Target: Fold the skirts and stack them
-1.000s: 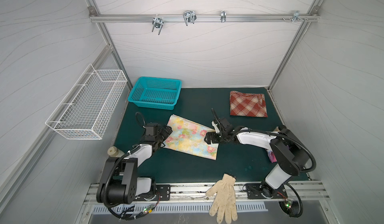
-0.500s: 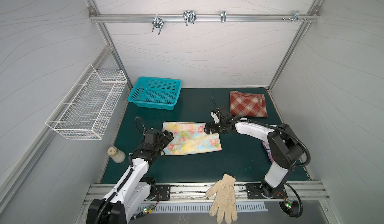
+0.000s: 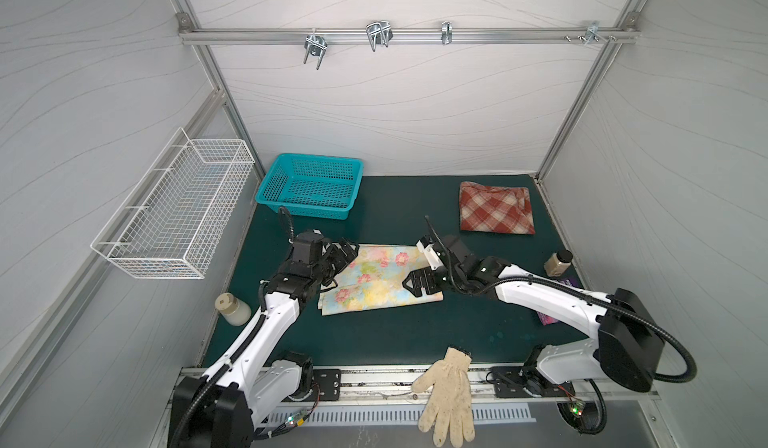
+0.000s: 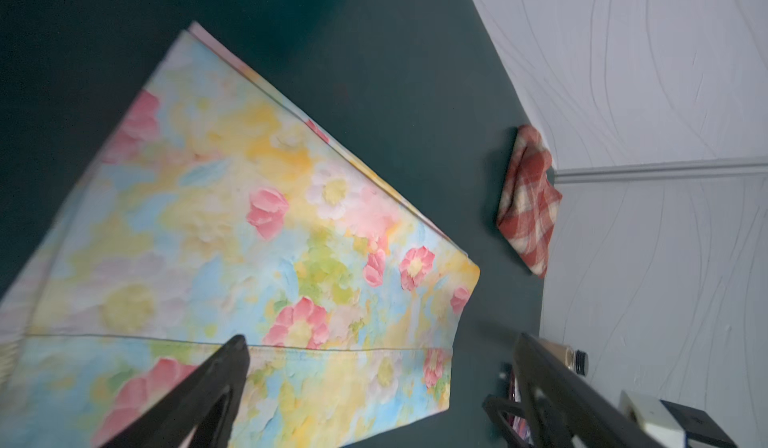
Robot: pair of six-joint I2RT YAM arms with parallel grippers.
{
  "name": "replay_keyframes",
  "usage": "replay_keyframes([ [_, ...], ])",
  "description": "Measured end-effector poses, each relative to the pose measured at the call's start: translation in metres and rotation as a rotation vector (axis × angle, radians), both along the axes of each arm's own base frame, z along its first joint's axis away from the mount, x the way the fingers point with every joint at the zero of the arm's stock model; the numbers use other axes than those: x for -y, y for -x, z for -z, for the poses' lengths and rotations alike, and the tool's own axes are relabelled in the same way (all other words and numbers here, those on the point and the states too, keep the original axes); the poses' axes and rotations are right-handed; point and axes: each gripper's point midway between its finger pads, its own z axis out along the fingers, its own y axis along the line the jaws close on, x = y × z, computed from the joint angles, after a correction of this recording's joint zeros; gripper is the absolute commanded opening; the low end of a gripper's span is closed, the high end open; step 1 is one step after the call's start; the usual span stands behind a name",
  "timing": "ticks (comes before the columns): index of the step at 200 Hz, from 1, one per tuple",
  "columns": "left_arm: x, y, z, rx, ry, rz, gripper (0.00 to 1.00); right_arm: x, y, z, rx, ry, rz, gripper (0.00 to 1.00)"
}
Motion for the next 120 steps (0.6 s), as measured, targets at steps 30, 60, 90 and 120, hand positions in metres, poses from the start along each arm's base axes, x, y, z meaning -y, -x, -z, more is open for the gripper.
replay_keyframes([
  [30, 0.035, 0.006, 0.010, -0.038, 0.042, 0.102, 0.99, 0.009, 0.015, 0.033, -0.047, 0.026, -0.002, 0.99],
  [60, 0.061, 0.007, 0.008, -0.030, 0.098, 0.173, 0.99, 0.012, 0.018, 0.051, -0.068, 0.031, 0.013, 0.99],
  [90, 0.078, 0.008, 0.022, -0.060, 0.144, 0.210, 0.99, 0.014, 0.019, 0.060, -0.069, 0.020, 0.024, 0.99],
  [120, 0.090, 0.010, 0.039, -0.104, 0.180, 0.238, 0.99, 0.016, 0.021, 0.067, -0.073, 0.016, 0.034, 0.99],
])
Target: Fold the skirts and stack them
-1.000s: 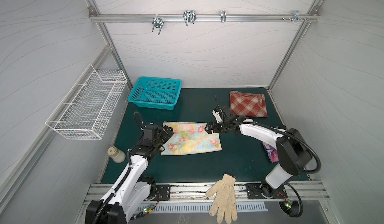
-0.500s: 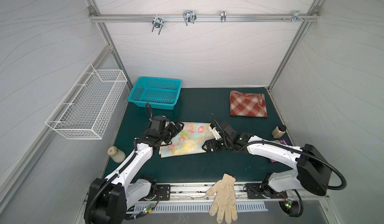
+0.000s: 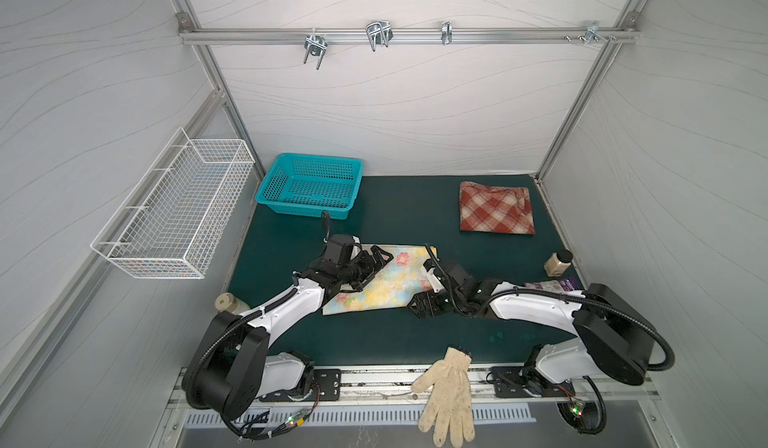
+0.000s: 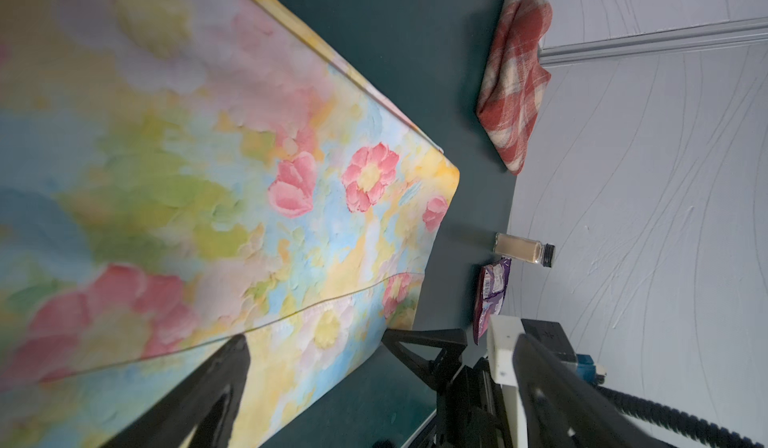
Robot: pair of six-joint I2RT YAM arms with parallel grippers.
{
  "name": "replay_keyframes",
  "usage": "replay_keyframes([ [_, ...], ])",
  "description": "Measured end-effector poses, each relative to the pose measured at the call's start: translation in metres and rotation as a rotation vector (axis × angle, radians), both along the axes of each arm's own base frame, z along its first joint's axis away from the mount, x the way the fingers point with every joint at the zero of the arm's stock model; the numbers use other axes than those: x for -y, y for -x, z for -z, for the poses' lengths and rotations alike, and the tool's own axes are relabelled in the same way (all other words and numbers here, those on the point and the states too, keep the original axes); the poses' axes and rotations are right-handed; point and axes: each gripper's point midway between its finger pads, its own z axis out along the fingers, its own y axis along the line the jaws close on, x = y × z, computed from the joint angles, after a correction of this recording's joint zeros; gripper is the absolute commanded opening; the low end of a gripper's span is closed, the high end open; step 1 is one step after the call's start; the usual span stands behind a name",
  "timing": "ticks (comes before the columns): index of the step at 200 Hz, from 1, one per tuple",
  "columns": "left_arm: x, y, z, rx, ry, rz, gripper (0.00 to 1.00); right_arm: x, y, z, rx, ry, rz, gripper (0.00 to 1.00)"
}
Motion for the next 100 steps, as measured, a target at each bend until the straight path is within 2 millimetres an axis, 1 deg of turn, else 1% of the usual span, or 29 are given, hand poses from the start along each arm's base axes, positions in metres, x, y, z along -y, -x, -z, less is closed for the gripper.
replay_keyframes([
  [27, 0.003, 0.005, 0.018, -0.042, 0.003, 0.009, 0.99, -0.001, -0.001, 0.001, 0.003, -0.015, 0.012, 0.99],
  [63, -0.005, 0.013, 0.044, -0.101, -0.042, -0.007, 0.99, 0.004, -0.001, 0.000, 0.009, -0.008, 0.028, 0.99],
  [79, -0.007, 0.013, 0.052, -0.109, -0.066, -0.009, 0.99, 0.009, 0.001, 0.000, 0.009, 0.010, 0.036, 0.99],
  [100, -0.006, 0.009, 0.052, -0.093, -0.065, -0.004, 0.99, 0.014, 0.002, -0.010, 0.018, 0.013, 0.042, 0.99],
])
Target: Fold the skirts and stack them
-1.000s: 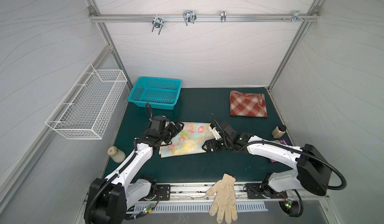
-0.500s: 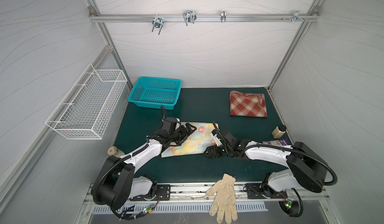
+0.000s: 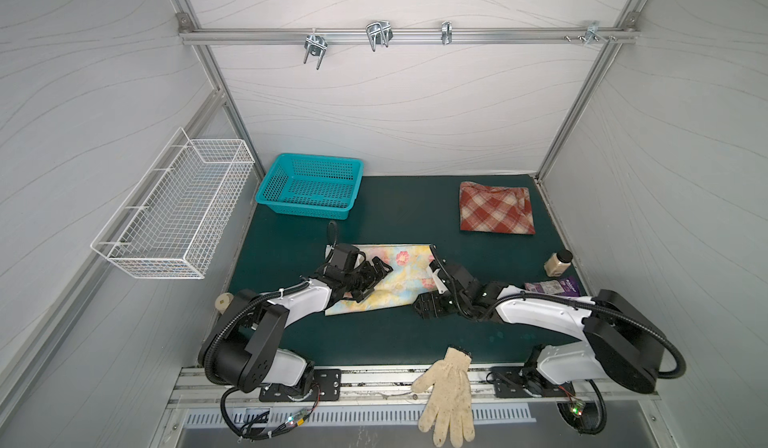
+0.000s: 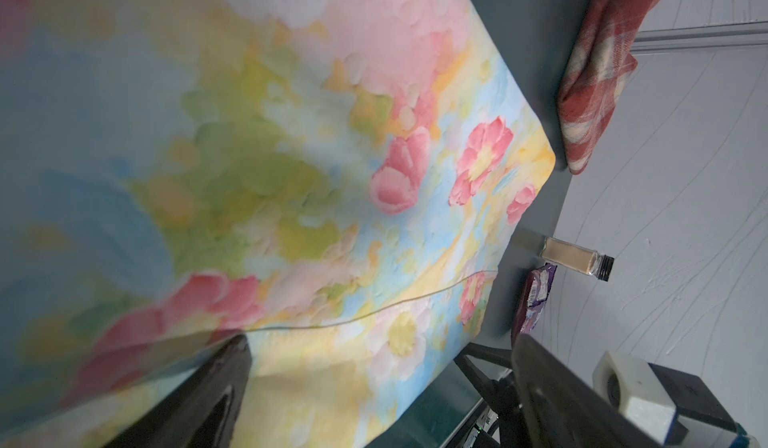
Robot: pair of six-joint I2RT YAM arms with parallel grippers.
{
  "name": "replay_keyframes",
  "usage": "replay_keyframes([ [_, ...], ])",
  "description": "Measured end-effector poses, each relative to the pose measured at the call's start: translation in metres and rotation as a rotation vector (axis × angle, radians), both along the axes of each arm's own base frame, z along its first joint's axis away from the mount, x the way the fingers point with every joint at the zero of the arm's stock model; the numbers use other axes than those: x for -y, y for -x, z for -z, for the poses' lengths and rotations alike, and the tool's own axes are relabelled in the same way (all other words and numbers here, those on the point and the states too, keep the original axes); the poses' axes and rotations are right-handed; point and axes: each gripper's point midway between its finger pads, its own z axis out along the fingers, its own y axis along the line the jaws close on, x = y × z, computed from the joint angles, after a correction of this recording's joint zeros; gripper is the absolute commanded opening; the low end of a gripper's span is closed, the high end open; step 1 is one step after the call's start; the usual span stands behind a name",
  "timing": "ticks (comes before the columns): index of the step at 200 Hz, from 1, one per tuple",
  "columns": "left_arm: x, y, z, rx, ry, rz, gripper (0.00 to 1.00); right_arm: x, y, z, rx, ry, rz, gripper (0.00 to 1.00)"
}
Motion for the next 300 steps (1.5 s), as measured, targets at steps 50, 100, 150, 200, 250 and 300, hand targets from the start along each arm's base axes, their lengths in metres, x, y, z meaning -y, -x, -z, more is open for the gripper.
replay_keyframes([
  [50, -0.004, 0.008, -0.018, 0.017, -0.009, 0.011, 0.99, -0.026, -0.026, -0.074, 0.101, -0.088, -0.009, 0.99],
  [100, -0.011, 0.015, -0.094, 0.195, 0.044, 0.003, 0.99, -0.046, -0.070, -0.097, 0.101, -0.136, 0.000, 0.99],
  [150, -0.027, 0.036, -0.053, 0.121, 0.004, -0.034, 0.99, -0.057, -0.116, -0.070, 0.023, -0.118, 0.004, 0.99],
  [200, -0.068, 0.040, 0.001, 0.005, -0.029, -0.163, 0.99, -0.062, -0.158, -0.048, -0.002, -0.108, 0.010, 0.99],
  [250, -0.086, 0.029, 0.002, 0.028, -0.005, -0.211, 0.99, -0.058, -0.177, -0.006, -0.059, -0.060, 0.020, 0.99],
  [300, -0.087, 0.032, 0.002, 0.049, -0.004, -0.207, 0.99, -0.056, -0.202, 0.001, -0.042, -0.056, 0.039, 0.99],
])
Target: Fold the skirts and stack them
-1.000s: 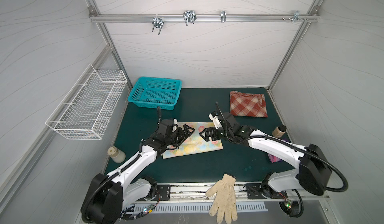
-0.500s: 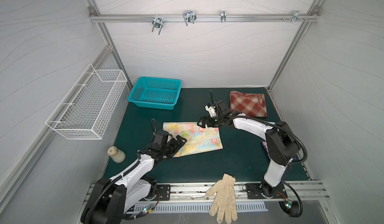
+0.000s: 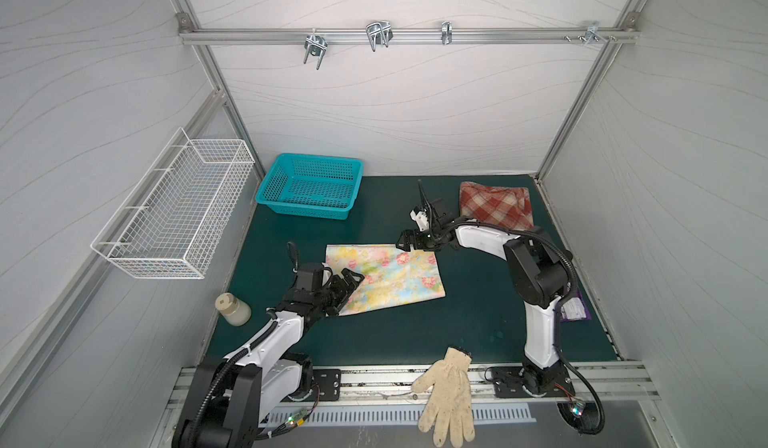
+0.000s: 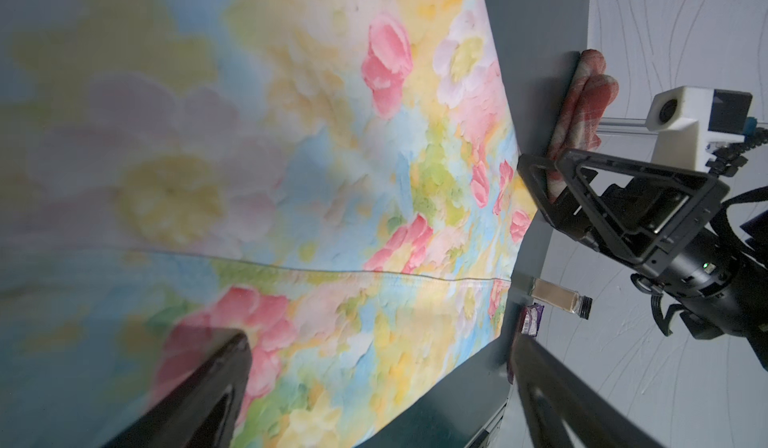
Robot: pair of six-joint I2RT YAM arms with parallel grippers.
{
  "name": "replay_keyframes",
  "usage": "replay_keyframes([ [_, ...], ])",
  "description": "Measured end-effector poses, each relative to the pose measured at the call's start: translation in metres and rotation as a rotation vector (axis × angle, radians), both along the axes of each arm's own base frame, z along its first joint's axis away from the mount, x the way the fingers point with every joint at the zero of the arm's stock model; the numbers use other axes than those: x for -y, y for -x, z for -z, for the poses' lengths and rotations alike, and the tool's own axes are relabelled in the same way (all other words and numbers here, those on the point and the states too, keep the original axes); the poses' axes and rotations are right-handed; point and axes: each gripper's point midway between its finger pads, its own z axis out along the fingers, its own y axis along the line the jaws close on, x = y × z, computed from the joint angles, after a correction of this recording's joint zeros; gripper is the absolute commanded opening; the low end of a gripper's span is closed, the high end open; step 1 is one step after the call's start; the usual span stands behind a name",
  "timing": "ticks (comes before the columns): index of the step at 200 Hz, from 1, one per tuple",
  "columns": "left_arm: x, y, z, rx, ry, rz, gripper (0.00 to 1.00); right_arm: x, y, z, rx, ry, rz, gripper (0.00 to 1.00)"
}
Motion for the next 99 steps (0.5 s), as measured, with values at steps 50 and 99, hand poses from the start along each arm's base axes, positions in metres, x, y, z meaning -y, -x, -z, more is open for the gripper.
replay_keyframes([
  [50, -0.011, 0.011, -0.003, -0.023, -0.051, -0.033, 0.99, 0.008, -0.008, -0.004, 0.020, 0.009, 0.012, 0.99],
  [99, -0.015, -0.061, -0.068, 0.049, -0.091, -0.039, 0.99, 0.027, 0.014, -0.069, 0.137, -0.017, 0.025, 0.99],
])
